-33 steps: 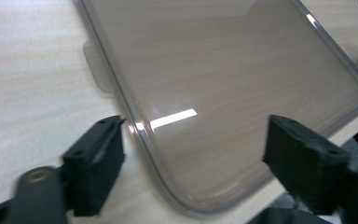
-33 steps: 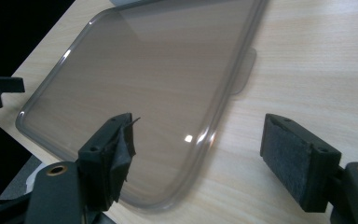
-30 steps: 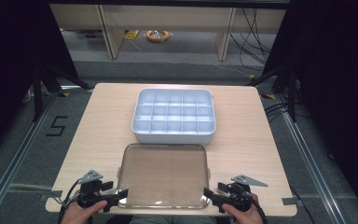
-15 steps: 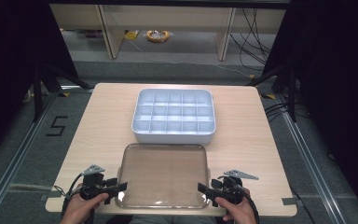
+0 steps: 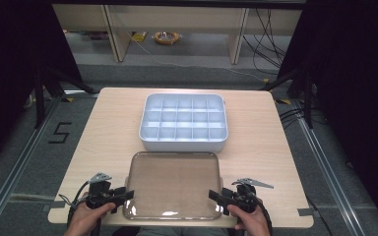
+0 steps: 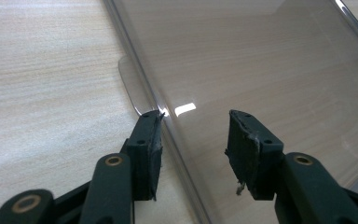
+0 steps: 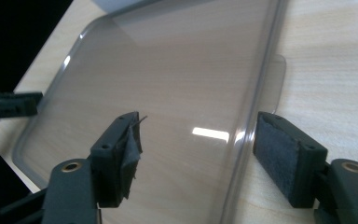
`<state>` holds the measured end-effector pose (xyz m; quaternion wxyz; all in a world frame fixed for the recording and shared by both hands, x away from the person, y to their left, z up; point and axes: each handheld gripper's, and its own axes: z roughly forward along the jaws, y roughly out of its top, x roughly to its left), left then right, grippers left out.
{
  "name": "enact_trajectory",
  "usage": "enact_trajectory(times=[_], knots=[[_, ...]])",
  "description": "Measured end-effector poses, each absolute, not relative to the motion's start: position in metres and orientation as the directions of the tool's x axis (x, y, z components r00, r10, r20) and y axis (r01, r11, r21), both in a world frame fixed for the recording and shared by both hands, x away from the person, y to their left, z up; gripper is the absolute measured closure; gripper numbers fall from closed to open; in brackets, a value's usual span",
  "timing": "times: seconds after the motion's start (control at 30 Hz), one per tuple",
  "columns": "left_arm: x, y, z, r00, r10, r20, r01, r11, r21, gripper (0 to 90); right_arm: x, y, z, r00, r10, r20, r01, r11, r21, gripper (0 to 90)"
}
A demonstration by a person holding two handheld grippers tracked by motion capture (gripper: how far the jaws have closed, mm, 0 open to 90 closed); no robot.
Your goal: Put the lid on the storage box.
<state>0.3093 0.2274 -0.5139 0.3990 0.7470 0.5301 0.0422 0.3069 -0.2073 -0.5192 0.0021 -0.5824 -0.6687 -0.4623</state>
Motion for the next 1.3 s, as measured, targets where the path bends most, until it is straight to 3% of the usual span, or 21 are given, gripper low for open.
enact_trajectory(times=[0.03,0.1,0.17,0.37,0.5,0.57,0.67,0.7,1.03,1.3], knots=[[0.309,0.225,-0.515,0.412,0.825,-0.387,0.762,-0.079,0.643,53.7,0.305,-0.206,-0.516,-0.262,0.756,0.6,0.808,-0.169,0.564,35.4],[0.308,0.224,-0.514,0.428,0.824,-0.37,0.758,-0.104,0.644,53.5,0.305,-0.21,-0.518,-0.242,0.756,0.608,0.809,-0.189,0.557,39.2],[0.308,0.225,-0.514,0.438,0.823,-0.362,0.757,-0.121,0.642,52.7,0.305,-0.213,-0.522,-0.263,0.754,0.602,0.787,-0.193,0.586,42.9],[0.305,0.222,-0.514,0.423,0.82,-0.386,0.76,-0.089,0.644,51.8,0.3,-0.222,-0.526,-0.205,0.721,0.662,0.806,-0.258,0.532,55.6],[0.302,0.22,-0.513,0.463,0.811,-0.357,0.753,-0.149,0.64,50.2,0.299,-0.225,-0.527,-0.205,0.723,0.66,0.802,-0.263,0.536,59.9],[0.302,0.218,-0.514,0.458,0.801,-0.386,0.759,-0.127,0.639,50.0,0.295,-0.225,-0.524,-0.136,0.702,0.699,0.832,-0.302,0.466,63.1],[0.302,0.214,-0.516,0.452,0.789,-0.417,0.759,-0.093,0.645,51.2,0.296,-0.23,-0.53,-0.222,0.703,0.676,0.805,-0.259,0.533,64.3],[0.302,0.214,-0.516,0.456,0.791,-0.408,0.755,-0.1,0.649,50.9,0.294,-0.228,-0.526,-0.186,0.713,0.676,0.819,-0.268,0.508,63.7],[0.305,0.216,-0.516,0.435,0.784,-0.444,0.768,-0.065,0.637,36.2,0.287,-0.227,-0.513,-0.361,0.721,0.592,0.748,-0.156,0.646,64.0],[0.307,0.217,-0.515,0.416,0.776,-0.474,0.783,-0.04,0.621,30.4,0.278,-0.227,-0.502,-0.475,0.704,0.528,0.667,-0.103,0.738,63.9]])
